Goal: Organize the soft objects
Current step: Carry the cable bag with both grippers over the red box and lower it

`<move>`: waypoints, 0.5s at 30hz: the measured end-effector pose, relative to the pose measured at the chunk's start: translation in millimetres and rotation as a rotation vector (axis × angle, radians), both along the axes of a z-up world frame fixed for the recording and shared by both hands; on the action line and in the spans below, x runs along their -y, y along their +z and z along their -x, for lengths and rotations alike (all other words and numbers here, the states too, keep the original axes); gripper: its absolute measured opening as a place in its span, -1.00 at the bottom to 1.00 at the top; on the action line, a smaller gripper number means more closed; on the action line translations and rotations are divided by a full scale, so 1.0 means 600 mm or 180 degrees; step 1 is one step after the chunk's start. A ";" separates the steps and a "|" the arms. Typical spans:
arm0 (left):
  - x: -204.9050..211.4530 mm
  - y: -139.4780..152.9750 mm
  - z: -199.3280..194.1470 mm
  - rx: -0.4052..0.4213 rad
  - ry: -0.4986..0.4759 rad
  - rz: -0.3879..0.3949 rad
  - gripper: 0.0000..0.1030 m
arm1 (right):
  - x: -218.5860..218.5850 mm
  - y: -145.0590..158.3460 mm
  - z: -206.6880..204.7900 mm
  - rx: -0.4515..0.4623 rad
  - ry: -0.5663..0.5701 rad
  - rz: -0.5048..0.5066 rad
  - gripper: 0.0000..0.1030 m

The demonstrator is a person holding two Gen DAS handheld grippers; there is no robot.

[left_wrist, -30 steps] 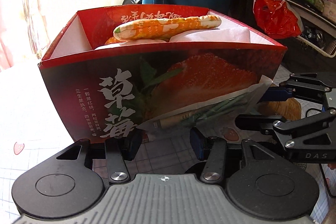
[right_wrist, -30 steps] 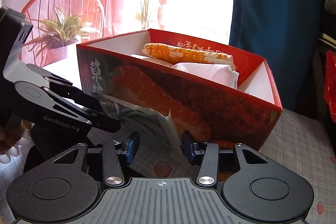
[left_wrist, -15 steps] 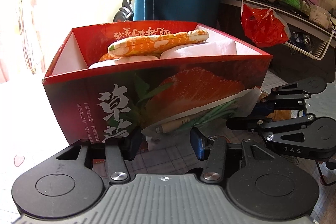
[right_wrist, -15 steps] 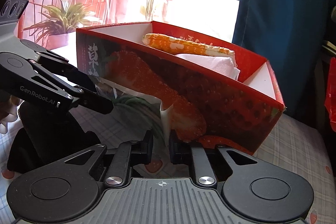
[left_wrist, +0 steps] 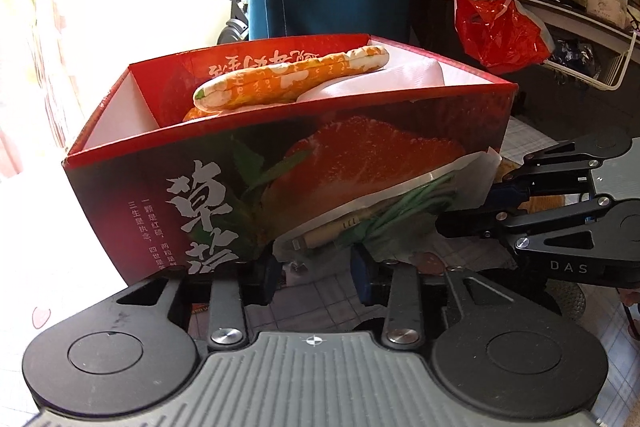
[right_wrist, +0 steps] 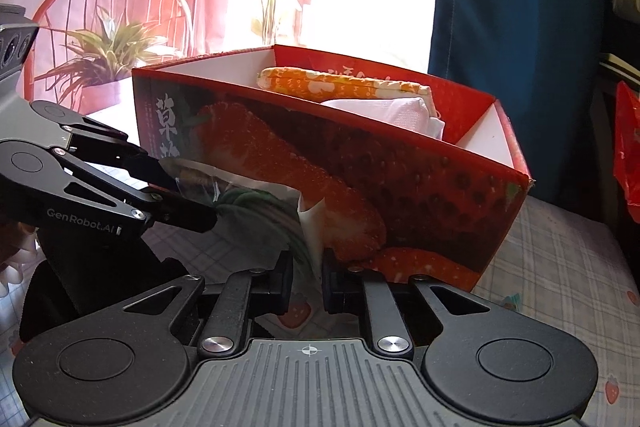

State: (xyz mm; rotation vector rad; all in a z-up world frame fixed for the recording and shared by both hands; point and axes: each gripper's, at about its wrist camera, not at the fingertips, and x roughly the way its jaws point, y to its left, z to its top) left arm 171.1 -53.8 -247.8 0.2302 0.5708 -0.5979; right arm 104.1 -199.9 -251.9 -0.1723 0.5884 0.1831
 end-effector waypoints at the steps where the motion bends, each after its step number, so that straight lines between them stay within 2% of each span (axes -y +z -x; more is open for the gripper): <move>1: -0.003 0.005 0.002 0.0028 -0.0007 0.0037 -0.36 | 0.002 0.002 0.000 0.0002 -0.0021 -0.0037 -0.75; 10: -0.017 0.053 0.021 0.0156 -0.0016 0.0272 -0.41 | 0.002 0.036 0.012 0.0172 -0.0077 -0.0157 -0.75; 15: -0.027 0.073 0.026 0.0067 0.0052 0.0515 -0.41 | 0.001 0.063 0.020 0.0273 -0.0072 -0.0187 -0.75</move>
